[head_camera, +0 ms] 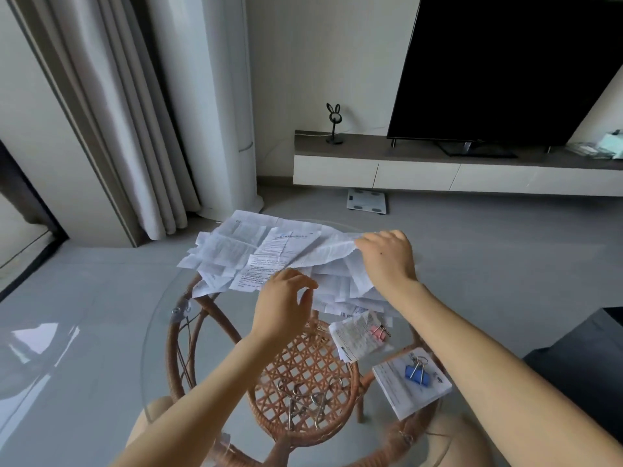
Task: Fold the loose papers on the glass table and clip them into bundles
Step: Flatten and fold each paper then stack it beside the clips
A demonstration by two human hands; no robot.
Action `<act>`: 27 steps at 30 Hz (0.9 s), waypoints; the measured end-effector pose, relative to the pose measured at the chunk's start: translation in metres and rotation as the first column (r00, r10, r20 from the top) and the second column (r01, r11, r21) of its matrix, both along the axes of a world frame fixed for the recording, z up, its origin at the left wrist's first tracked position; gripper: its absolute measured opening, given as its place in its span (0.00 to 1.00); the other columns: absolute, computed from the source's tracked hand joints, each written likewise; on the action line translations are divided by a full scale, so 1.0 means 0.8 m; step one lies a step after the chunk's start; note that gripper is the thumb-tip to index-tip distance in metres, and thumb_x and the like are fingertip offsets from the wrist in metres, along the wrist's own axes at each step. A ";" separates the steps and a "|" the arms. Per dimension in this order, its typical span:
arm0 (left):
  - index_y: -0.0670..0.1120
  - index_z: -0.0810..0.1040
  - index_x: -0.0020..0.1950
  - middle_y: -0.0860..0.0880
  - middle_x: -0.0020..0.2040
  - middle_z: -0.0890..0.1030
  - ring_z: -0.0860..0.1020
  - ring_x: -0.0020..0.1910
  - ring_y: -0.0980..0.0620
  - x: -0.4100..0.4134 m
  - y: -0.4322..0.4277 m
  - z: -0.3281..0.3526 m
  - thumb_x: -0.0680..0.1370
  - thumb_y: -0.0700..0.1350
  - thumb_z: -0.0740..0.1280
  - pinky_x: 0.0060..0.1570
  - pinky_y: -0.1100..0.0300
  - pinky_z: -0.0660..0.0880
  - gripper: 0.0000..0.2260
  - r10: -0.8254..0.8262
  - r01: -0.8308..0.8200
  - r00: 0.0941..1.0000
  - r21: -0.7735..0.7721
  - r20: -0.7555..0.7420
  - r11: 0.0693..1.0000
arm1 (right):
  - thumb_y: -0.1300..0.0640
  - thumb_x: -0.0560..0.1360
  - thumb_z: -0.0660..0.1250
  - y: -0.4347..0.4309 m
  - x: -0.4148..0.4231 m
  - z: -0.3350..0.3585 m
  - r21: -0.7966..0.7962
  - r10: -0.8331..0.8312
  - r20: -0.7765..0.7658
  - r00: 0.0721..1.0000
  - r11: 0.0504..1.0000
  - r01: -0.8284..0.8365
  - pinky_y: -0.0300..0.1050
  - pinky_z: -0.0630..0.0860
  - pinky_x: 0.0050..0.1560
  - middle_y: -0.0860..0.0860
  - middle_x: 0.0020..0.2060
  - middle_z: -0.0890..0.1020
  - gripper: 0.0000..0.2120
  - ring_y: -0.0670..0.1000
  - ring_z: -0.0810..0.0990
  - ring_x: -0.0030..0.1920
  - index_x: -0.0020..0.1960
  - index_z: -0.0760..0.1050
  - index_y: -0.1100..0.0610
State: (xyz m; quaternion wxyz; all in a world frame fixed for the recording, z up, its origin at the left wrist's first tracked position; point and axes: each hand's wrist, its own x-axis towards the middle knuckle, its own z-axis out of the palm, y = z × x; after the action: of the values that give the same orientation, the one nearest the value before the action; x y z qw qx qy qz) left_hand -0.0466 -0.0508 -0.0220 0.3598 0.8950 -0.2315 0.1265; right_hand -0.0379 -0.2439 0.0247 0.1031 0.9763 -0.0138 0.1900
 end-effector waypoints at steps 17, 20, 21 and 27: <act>0.56 0.72 0.69 0.47 0.71 0.67 0.63 0.69 0.47 0.000 0.029 -0.005 0.80 0.52 0.62 0.67 0.52 0.64 0.17 0.017 0.016 0.999 0.581 -0.051 0.814 | 0.66 0.70 0.62 -0.016 -0.058 0.150 -0.199 -0.207 0.036 0.978 0.957 0.210 0.44 0.56 0.45 0.49 0.41 0.79 0.13 0.54 0.75 0.45 0.47 0.76 0.50; 0.51 0.72 0.69 0.47 0.65 0.72 0.69 0.63 0.48 0.011 0.029 -0.015 0.80 0.48 0.61 0.59 0.55 0.72 0.16 0.078 -0.022 0.994 0.566 -0.075 0.824 | 0.69 0.67 0.64 -0.021 -0.061 0.155 -0.154 -0.173 0.142 0.975 0.969 0.195 0.45 0.55 0.44 0.50 0.31 0.70 0.11 0.55 0.67 0.37 0.39 0.73 0.53; 0.50 0.72 0.69 0.47 0.64 0.72 0.70 0.62 0.48 0.016 0.028 -0.015 0.80 0.48 0.61 0.57 0.56 0.73 0.16 0.087 -0.026 0.993 0.570 -0.081 0.822 | 0.71 0.65 0.64 -0.023 -0.061 0.158 -0.142 -0.152 0.180 0.972 0.973 0.179 0.46 0.55 0.43 0.50 0.29 0.67 0.12 0.55 0.65 0.36 0.35 0.71 0.54; 0.46 0.76 0.64 0.46 0.58 0.76 0.73 0.58 0.47 0.048 0.026 -0.005 0.80 0.48 0.63 0.53 0.55 0.75 0.14 0.135 -0.074 0.989 0.606 -0.056 0.792 | 0.73 0.64 0.64 -0.048 -0.069 0.193 -0.107 -0.183 0.301 0.936 0.969 0.224 0.46 0.56 0.43 0.55 0.31 0.77 0.12 0.55 0.66 0.33 0.40 0.79 0.59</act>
State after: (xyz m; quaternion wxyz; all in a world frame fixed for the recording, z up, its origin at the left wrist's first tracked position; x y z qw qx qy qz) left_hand -0.0081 -0.0299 -0.0258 0.0601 0.9792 -0.1922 0.0228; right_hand -0.0929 -0.2825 0.1795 0.1869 0.9216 -0.1164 0.3195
